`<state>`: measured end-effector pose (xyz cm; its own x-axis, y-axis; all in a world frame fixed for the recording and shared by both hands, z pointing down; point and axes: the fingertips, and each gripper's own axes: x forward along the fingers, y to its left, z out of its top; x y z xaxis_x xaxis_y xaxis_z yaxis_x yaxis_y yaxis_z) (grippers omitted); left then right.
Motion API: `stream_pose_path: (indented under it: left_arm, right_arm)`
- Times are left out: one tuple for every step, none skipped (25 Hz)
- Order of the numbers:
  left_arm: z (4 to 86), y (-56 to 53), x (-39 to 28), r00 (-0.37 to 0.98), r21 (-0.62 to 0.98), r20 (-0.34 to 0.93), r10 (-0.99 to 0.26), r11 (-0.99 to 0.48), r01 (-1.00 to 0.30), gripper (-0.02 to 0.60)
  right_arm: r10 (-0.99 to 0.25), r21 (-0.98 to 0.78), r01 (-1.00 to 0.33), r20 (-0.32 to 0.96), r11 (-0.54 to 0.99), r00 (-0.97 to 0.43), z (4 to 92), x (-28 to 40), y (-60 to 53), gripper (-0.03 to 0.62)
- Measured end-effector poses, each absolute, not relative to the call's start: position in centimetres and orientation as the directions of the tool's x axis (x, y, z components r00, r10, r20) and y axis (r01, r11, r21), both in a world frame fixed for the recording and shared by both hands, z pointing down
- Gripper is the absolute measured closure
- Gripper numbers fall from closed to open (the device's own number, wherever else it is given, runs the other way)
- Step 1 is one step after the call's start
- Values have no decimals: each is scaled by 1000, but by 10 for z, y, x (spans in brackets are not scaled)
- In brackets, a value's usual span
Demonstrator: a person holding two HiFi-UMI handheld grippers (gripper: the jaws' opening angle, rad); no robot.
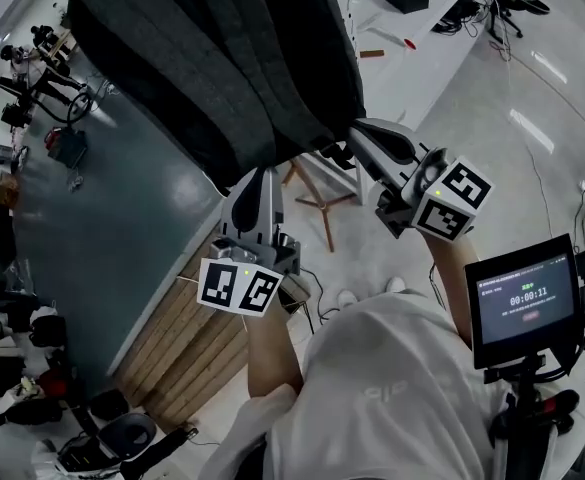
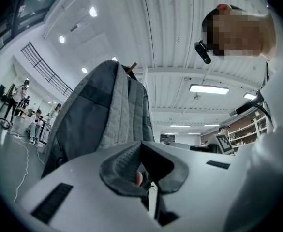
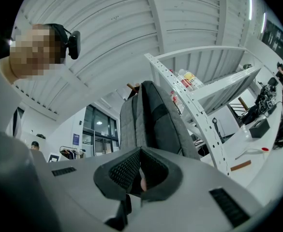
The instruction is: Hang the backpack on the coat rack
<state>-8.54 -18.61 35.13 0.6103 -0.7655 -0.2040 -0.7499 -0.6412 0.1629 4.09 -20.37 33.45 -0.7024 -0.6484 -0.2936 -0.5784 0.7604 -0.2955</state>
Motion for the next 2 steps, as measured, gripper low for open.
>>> stream_pose_path:
  left_arm:
    - [351, -186, -85, 610, 166, -207, -765, -642, -749, 572]
    - [351, -186, -85, 609, 168, -209, -765, -642, -748, 572]
  right_arm:
    - [-649, -295, -579, -292, 760, -703, 335, 41, -204, 582]
    - [-649, -294, -580, -290, 760, -703, 335, 41, -204, 582]
